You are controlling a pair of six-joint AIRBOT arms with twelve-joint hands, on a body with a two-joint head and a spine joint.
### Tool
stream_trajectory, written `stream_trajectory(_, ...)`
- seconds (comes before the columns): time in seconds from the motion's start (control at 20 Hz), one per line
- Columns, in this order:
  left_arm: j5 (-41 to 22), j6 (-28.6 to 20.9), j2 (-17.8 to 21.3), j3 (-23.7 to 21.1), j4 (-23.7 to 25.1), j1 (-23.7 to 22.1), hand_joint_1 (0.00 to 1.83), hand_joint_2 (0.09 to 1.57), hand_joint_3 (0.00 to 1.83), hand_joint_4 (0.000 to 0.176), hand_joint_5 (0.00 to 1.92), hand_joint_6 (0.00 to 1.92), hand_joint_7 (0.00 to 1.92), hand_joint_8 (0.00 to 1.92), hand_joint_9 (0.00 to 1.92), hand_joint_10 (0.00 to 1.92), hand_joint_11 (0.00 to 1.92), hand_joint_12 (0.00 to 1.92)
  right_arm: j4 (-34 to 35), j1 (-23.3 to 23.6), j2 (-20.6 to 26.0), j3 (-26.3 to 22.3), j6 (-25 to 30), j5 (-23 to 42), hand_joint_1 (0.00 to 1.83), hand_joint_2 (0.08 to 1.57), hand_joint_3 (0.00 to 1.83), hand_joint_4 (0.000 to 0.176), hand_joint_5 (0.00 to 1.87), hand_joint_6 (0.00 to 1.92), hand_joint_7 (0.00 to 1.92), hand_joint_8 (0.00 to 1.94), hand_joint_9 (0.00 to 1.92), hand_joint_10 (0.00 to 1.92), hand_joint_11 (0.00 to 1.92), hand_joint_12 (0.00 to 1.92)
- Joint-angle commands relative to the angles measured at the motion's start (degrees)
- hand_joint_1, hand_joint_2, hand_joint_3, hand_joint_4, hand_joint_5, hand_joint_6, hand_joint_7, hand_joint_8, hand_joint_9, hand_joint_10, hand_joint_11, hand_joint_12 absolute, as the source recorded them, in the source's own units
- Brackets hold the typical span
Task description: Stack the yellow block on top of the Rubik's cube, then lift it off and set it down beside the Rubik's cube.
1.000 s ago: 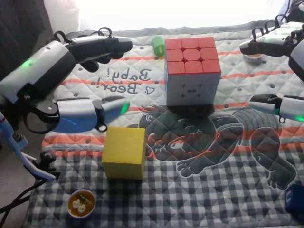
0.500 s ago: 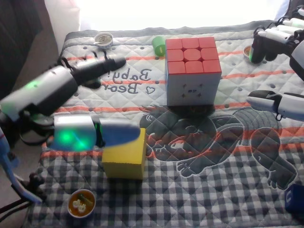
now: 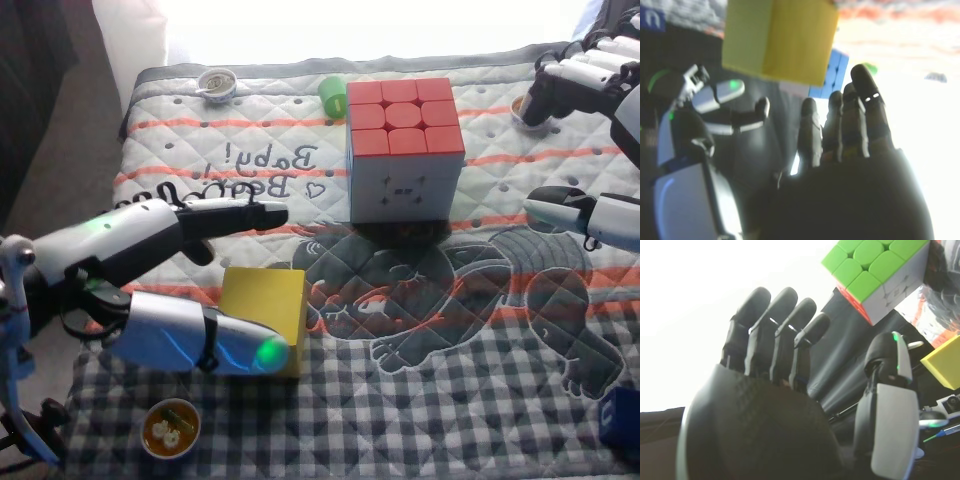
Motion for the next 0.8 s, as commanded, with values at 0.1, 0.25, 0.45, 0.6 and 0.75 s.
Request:
stream_trajectory(0.1,-0.61,-0.38,-0.83,1.14,2.78,-1.94,0.67,0.79,0.0,0.084,0.29,0.01,0.17,0.01,0.1,0.01,0.0,0.76,-1.77,0.65,0.14,0.19,-0.2,6.98,0.92,1.02,0.02,0.0,0.45,1.03,0.53,1.09,0.43,1.28,0.15,1.72)
stream_trajectory(0.25,-4.94,-0.38,-1.24,1.53,5.11,-2.73,0.64,0.82,0.01,0.139,0.29,0.0,0.16,0.0,0.08,0.0,0.0,0.7,-2.29,0.71,0.14,0.27,-0.19,6.97,0.89,1.03,0.02,0.0,0.48,0.91,0.61,0.93,0.47,1.13,0.04,1.68)
stream_trajectory(0.45,-8.91,-0.38,-2.85,2.69,6.59,-3.04,0.65,0.86,0.01,0.176,0.25,0.0,0.14,0.0,0.05,0.0,0.0,0.72,-2.79,1.0,0.17,0.27,-0.15,6.98,0.88,1.07,0.02,0.0,0.55,0.81,0.66,0.86,0.5,1.14,0.16,1.7)
stream_trajectory(0.6,-13.31,-0.38,-4.92,4.5,9.09,-4.72,0.67,0.94,0.02,0.172,0.25,0.0,0.09,0.0,0.0,0.0,0.0,0.6,-3.06,1.02,0.33,0.22,0.04,7.03,0.94,1.11,0.02,0.0,0.63,0.7,0.78,0.79,0.57,1.09,0.12,1.73)
stream_trajectory(0.75,-15.16,-0.38,-5.75,5.17,9.86,-5.64,0.93,1.09,0.02,0.057,0.49,0.04,0.2,0.01,0.09,0.02,0.0,0.97,-3.45,1.03,0.59,0.23,1.69,7.53,1.05,1.13,0.01,0.0,0.64,0.75,0.77,0.9,0.57,1.2,0.18,1.77)
